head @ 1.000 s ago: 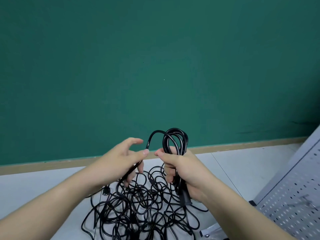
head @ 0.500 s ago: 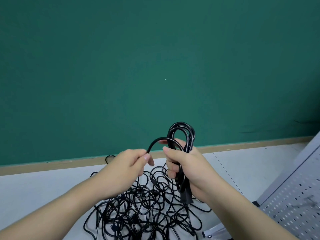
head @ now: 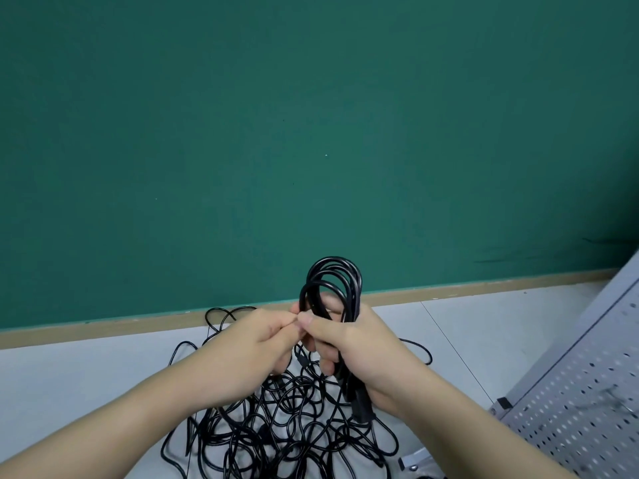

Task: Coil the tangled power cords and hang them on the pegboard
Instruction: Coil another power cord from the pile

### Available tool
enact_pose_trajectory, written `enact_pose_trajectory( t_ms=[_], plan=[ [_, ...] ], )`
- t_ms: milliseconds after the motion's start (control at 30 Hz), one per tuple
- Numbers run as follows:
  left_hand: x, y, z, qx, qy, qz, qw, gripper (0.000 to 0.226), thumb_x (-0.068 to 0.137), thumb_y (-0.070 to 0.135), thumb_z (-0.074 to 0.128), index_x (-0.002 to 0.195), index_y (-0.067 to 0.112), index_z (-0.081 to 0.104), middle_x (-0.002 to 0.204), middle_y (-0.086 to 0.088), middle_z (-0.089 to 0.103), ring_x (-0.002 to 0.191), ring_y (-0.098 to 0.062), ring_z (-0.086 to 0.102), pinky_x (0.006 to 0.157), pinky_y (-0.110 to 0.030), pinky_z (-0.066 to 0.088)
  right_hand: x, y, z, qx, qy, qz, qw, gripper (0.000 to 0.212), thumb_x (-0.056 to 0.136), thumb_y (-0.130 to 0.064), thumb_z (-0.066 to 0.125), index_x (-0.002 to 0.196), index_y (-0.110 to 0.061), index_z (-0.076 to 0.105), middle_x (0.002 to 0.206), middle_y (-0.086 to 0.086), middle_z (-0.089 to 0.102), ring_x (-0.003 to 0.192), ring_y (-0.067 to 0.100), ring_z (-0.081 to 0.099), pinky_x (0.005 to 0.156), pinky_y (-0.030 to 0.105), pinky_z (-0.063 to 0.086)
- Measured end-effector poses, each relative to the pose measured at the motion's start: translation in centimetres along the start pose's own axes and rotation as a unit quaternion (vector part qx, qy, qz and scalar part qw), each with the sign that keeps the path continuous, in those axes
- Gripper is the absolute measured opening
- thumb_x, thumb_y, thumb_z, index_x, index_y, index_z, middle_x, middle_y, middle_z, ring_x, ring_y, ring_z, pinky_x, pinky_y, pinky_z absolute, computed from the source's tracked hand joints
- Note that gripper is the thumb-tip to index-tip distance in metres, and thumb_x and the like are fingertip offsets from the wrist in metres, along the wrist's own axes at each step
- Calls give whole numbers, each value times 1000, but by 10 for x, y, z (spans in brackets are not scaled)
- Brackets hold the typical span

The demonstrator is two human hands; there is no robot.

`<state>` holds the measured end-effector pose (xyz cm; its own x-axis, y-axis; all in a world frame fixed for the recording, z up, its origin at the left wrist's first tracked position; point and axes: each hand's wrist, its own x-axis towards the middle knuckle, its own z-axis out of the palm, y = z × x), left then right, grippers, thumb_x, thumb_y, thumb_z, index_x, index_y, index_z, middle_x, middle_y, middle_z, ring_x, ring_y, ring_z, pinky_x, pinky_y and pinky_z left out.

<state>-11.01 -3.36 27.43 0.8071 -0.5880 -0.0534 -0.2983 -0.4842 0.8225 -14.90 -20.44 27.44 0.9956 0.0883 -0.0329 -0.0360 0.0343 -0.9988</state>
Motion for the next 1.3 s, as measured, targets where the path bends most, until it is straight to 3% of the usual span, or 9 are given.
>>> enact_pose_trajectory(
  t_ms=[233,367,500,633,733,900,1000,1133,1300],
  plan=[
    [-2,11,-1,27,-6,20,999,39,107,45,39,85,36,69,59,9,40,56,-13,35,55,-30,31,10,-18,-15,113,98,-55,987,38,100,-13,65,65,-23,54,58,-2,31,49,13,32,49,25,38],
    [-2,10,-12,55,20,44,997,36,107,45,41,88,32,69,60,3,30,55,-13,28,52,-28,27,11,-23,-25,90,120,-51,987,30,99,-20,66,72,-20,54,61,0,34,49,14,37,57,30,38],
    [-10,11,-13,70,-29,90,993,37,107,45,44,86,27,68,61,1,35,56,-13,31,55,-31,29,5,-18,-22,-1,93,-9,996,25,100,-31,64,83,-13,64,63,4,54,54,15,51,54,24,41],
    [-10,7,-11,13,-11,103,995,50,101,59,48,70,21,57,59,4,30,56,-17,27,53,-31,25,5,-23,-18,191,47,8,980,23,97,-25,65,80,-14,54,68,4,54,75,19,68,71,29,53],
    [-7,-6,-9,29,-13,89,996,64,91,75,41,65,16,43,61,3,31,57,-17,28,55,-32,26,1,-31,-17,306,14,-19,952,24,94,-22,63,78,-17,47,61,-3,38,57,13,53,74,32,56],
    [-4,-16,-14,81,-6,92,992,59,98,66,44,72,13,40,62,7,31,58,-12,30,57,-32,31,10,-40,-33,350,81,-11,933,30,91,-15,65,75,-22,40,62,-7,26,46,5,29,49,21,44],
    [-5,-14,-25,125,53,151,979,57,96,67,45,70,17,38,58,6,29,54,-9,28,53,-31,28,13,-47,-53,304,128,-26,944,31,93,-18,66,77,-22,40,64,-6,24,50,7,25,47,19,36],
    [-5,-8,-32,173,153,219,948,50,100,61,43,69,23,37,55,2,30,50,-12,29,50,-29,27,9,-39,-52,119,99,-17,988,36,81,-36,83,81,-19,52,61,-4,33,48,9,35,50,22,40],
    [-3,-3,-29,133,207,224,943,57,98,58,51,65,12,53,55,-3,33,50,-12,29,48,-24,26,5,-27,-28,-79,-34,13,996,32,61,-49,87,72,-27,66,66,-1,55,56,12,49,59,27,44]
  ],
)
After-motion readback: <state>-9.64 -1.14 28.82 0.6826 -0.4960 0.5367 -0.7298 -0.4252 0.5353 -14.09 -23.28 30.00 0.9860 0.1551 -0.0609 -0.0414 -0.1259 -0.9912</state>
